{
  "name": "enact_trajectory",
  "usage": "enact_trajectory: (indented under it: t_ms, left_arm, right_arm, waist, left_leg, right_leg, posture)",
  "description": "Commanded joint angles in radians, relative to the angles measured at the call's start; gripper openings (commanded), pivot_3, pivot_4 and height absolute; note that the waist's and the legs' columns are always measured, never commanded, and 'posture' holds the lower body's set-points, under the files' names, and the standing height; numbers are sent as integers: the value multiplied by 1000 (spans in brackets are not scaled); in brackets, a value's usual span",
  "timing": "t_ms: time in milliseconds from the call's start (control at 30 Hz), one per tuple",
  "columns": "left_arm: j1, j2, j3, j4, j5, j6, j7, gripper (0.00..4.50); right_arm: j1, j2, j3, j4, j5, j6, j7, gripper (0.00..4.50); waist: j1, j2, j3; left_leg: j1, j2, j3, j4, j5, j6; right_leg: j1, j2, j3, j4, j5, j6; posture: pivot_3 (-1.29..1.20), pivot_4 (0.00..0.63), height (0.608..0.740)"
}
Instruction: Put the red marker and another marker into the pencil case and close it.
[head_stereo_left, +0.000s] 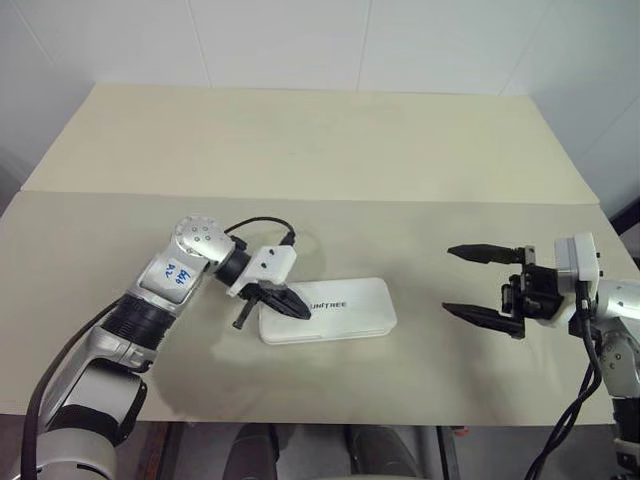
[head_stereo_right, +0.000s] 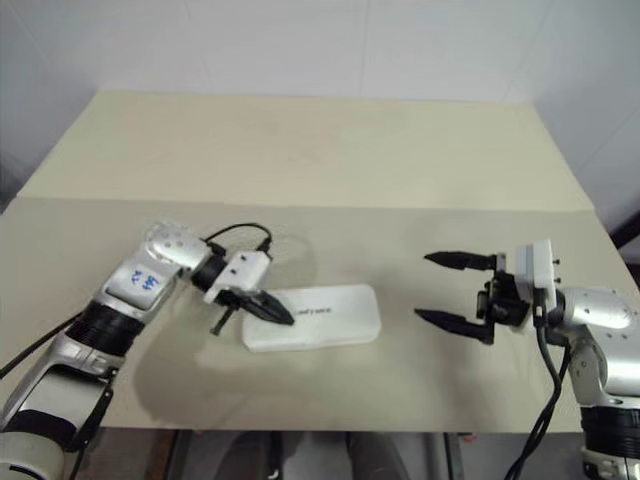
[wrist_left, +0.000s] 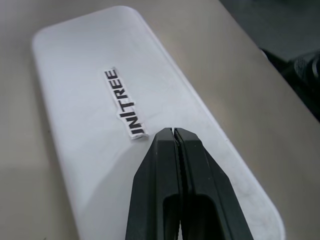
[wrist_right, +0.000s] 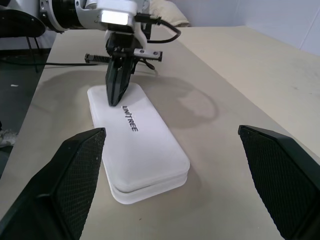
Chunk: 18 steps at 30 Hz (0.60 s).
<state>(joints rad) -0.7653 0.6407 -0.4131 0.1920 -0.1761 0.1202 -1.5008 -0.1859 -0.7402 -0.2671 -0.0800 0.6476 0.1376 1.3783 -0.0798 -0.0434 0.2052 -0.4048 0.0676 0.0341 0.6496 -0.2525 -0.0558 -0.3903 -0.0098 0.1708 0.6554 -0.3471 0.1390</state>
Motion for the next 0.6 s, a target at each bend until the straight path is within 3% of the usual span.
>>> enact_trajectory:
  t_ms: [33, 200, 333, 600]
  left_arm:
    - [-6, -7, -50, 48, 83, -88, -29, 27]
    - [-45, -52, -89, 134, 144, -190, -7, 27]
    - [-66, -86, -88, 184, 175, -248, 12, 27]
    - [-52, -138, 39, 187, 62, -304, 47, 27]
  right_arm:
    - [8, 0, -8, -48, 17, 7, -21, 4500]
    - [23, 4, -9, -74, 23, 19, -39, 4500]
    - [28, -1, -14, -81, 29, 26, -40, 4500]
    - [17, -11, -16, -69, 32, 33, -29, 4500]
  waist:
    - [0, 0, 0]
    - [0, 1, 0]
    - [-3, 1, 0]
    - [-3, 1, 0]
  left_leg:
    - [0, 0, 0, 0, 0, 0]
    - [8, -1, -1, 0, 0, 1]
    - [16, -1, 0, -2, 0, 3]
    - [18, -1, 0, -2, 0, 5]
  right_leg:
    - [0, 0, 0, 0, 0, 0]
    - [9, 0, 1, -3, 0, 0]
    - [23, -1, 2, -13, -6, -13]
    - [27, -1, 3, -18, -3, -8]
  posture:
    - [0, 150, 740]
    - [0, 150, 740]
    - [0, 150, 740]
    - [0, 150, 740]
